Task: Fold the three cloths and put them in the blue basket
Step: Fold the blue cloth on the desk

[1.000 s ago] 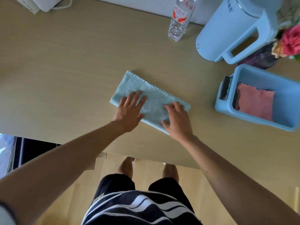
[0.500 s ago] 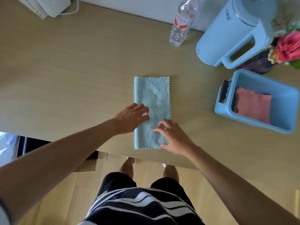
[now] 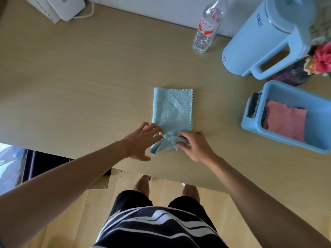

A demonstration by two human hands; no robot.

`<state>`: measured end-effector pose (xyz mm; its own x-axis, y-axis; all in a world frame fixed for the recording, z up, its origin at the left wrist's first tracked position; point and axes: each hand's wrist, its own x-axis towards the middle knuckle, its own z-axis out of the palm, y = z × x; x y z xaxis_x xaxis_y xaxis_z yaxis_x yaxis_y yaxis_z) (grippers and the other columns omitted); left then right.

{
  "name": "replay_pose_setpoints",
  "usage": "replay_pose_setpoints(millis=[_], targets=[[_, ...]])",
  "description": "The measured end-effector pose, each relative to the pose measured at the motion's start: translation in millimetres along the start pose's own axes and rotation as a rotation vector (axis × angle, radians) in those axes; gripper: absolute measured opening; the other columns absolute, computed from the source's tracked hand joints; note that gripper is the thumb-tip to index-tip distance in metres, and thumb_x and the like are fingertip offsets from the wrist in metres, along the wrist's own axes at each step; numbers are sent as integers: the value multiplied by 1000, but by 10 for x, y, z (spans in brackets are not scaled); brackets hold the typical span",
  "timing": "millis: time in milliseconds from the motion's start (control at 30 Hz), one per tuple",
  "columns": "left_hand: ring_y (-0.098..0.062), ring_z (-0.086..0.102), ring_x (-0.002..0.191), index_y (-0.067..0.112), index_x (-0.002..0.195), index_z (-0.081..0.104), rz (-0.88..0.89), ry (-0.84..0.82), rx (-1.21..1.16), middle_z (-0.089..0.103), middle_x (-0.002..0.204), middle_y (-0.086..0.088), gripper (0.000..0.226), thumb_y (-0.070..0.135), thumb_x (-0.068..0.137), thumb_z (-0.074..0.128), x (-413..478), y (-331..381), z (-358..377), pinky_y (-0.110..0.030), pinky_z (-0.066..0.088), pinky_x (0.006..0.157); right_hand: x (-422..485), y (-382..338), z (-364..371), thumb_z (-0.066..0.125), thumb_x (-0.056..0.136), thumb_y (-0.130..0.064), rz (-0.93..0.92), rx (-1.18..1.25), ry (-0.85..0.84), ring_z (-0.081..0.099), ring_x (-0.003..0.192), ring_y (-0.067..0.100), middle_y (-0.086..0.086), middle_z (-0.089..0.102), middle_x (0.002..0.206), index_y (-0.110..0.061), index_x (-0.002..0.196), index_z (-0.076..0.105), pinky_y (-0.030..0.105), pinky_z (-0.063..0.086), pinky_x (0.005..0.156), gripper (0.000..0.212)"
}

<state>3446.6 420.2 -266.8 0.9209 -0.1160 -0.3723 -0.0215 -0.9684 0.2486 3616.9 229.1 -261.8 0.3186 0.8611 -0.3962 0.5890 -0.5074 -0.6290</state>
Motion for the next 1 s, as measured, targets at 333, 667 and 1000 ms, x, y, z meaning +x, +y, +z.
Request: replay_pose_setpoints(millis=[333, 667, 1000], targets=[[-22, 55, 59, 9, 78, 63, -485, 186, -847, 63, 68, -3, 27, 31, 94, 65, 89, 115, -253, -33, 41, 59, -54, -68, -418, 71, 72, -65, 149, 682, -106, 61, 83, 9, -2, 67, 93, -25, 109, 63, 26, 46, 74, 55], [-9, 58, 63, 22, 90, 63, -590, 280, -1134, 63, 74, 10, 5, 18, 94, 64, 266, -90, -253, -28, 47, 60, 329, -67, -497, 61, 96, -21, 239, 518, 209, 36, 52, 8, 2, 46, 61, -3, 80, 58, 25, 30, 52, 24], [-15, 73, 89, 13, 114, 59, -677, 400, -1287, 73, 100, 2, 20, 12, 94, 62, 382, -148, -250, -24, 55, 60, 678, -36, -438, 51, 101, -26, 284, 412, 316, 24, 49, 9, -3, 30, 57, -9, 70, 41, 23, 18, 44, 37]])
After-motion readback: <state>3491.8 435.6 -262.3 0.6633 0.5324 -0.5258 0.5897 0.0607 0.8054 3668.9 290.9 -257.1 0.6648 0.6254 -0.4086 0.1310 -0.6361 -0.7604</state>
